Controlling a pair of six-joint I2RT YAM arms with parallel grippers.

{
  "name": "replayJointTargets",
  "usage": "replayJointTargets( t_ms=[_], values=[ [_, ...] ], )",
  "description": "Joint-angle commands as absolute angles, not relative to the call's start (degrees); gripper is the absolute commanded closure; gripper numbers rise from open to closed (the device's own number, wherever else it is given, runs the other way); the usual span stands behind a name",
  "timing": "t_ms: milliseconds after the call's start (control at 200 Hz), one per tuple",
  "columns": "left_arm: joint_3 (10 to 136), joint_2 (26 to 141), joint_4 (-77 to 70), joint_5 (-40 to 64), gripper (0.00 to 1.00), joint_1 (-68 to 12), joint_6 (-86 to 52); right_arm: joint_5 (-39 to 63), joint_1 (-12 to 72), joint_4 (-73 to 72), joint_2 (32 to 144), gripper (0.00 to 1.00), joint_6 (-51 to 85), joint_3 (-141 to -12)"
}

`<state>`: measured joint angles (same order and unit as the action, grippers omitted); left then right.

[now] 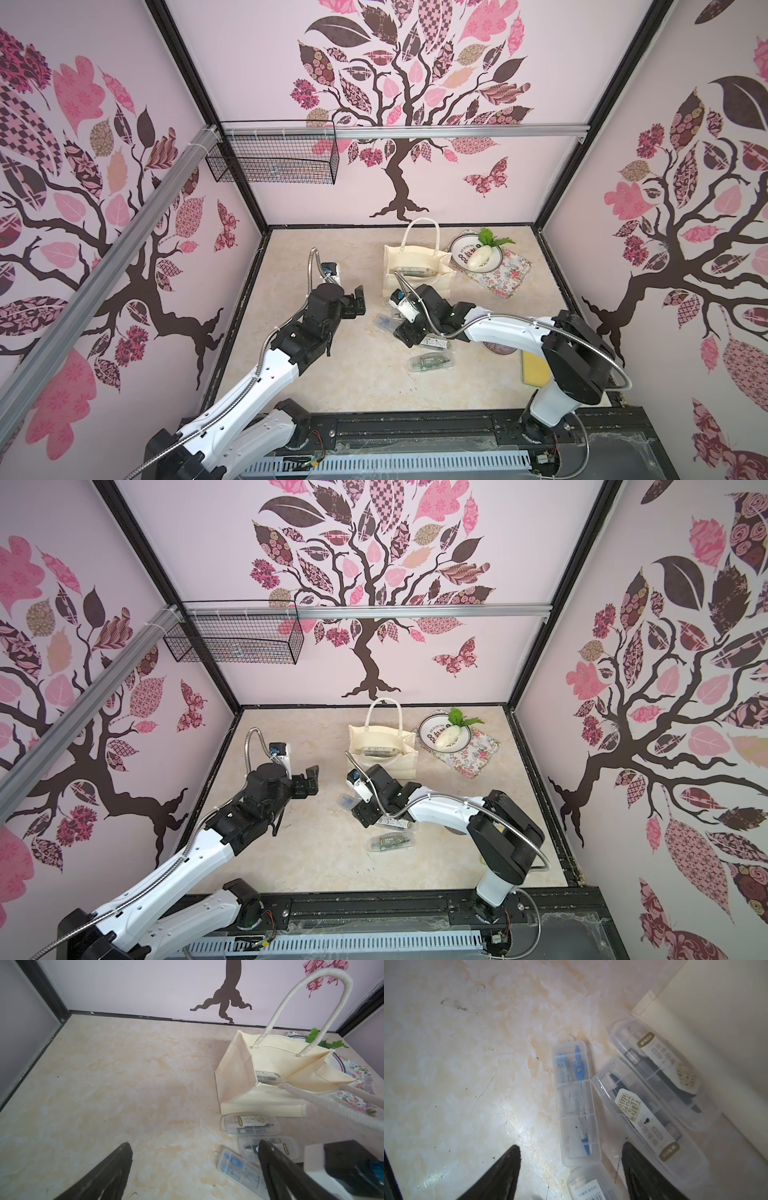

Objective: Put the compass set into the canvas bag
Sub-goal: Pick up the compass set at the center of the board.

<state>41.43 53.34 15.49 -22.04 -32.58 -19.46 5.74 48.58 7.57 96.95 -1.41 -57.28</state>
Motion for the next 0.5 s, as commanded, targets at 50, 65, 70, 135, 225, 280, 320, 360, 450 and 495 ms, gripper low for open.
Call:
replayJointTargets(
  t_ms=[50,65,70,135,225,280,320,360,450,495],
  values=[
    [38.42,51.17,11.88,-23.47,0.03,-32.62,-19.23,5.25,48.67,9.67,102.64,0.24,-2.28,-61.83],
    [38.31,50.97,11.87,-23.48,0.03,-32.64,-19.12,5.34,48.62,9.98,103.07,0.24,-2.46,-62.06],
    [38.27,50.97,11.87,-23.52,0.03,-32.62,-19.14,5.39,48.61,10.04,103.17,0.24,-2.46,-62.14],
    [38.01,50.87,11.62,-23.66,0.03,-32.61,-19.23,6.12,48.60,11.02,104.71,0.24,-2.97,-63.09],
    [37.88,50.90,11.63,-23.83,0.03,-32.67,-19.09,6.23,48.63,10.92,106.04,0.24,-3.38,-63.47],
    [37.88,51.03,11.77,-23.82,0.03,-32.62,-19.14,6.03,48.62,10.88,106.73,0.24,-3.76,-63.71],
    [37.81,51.10,11.77,-23.82,0.03,-32.65,-19.11,5.76,48.63,11.09,107.27,0.24,-3.82,-63.94],
    [37.80,51.07,11.66,-23.88,0.03,-32.68,-19.16,5.48,48.65,11.40,107.77,0.24,-3.84,-64.36],
    [37.84,51.31,11.59,-23.86,0.03,-32.62,-19.22,4.31,48.79,11.32,108.75,0.26,-3.87,-64.76],
    [37.79,51.33,11.58,-23.75,0.03,-32.64,-19.08,3.36,49.01,11.65,109.35,0.28,-4.14,-65.17]
  ],
)
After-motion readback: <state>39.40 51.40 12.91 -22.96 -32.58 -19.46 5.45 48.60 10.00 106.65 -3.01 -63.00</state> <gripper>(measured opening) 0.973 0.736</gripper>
